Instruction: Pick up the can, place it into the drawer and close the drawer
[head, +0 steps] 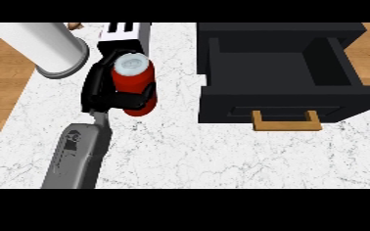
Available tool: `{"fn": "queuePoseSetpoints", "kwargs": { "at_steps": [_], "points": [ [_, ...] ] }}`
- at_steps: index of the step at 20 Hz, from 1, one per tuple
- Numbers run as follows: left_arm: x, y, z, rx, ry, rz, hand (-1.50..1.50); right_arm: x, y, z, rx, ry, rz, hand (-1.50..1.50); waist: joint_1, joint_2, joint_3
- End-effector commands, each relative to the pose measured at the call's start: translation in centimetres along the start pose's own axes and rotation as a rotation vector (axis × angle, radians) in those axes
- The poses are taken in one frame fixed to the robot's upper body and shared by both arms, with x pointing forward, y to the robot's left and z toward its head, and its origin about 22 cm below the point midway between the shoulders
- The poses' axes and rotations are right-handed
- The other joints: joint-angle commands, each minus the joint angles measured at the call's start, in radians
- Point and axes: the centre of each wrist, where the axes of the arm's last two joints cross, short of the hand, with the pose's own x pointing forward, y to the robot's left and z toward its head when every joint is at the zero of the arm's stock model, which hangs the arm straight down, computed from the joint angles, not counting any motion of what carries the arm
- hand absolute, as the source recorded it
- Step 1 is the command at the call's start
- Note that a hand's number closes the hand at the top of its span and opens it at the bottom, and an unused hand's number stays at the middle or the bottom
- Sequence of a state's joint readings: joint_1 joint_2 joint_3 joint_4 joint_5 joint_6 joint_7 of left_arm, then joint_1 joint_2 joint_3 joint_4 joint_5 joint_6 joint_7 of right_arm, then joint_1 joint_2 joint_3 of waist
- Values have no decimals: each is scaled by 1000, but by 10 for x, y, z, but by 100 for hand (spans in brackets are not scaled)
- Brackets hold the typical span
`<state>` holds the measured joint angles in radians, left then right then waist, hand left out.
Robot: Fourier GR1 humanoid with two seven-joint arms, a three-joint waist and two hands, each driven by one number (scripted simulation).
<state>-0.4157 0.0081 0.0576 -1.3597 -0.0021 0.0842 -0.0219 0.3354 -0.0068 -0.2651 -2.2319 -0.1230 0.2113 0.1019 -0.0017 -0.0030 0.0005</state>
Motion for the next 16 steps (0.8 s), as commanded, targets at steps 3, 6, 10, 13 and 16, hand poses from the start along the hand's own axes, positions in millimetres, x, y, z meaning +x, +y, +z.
{"fn": "queuePoseSetpoints", "kwargs": {
  "at_steps": [3, 6, 10, 13, 16],
  "points": [
    [58, -41, -19, -62, 24, 11, 150, 2, 0, 5, 20, 0, 4, -150, -6, 0, 0],
    [76, -74, -13, -103, -17, -20, 150, 5, -7, -20, -21, -20, 6, -150, -1, 1, 0],
    [98, -95, -55, -84, -48, -34, 150, -6, 5, 1, -4, -21, 9, -150, -16, 4, 0],
    [126, -124, -69, -95, -78, -63, 150, -6, -8, -7, 11, -11, 5, -150, -22, 4, 0],
    [118, -147, -73, -88, -69, -62, 150, 2, 8, -18, 2, -11, -1, -150, -25, 7, 0]
  ]
}}
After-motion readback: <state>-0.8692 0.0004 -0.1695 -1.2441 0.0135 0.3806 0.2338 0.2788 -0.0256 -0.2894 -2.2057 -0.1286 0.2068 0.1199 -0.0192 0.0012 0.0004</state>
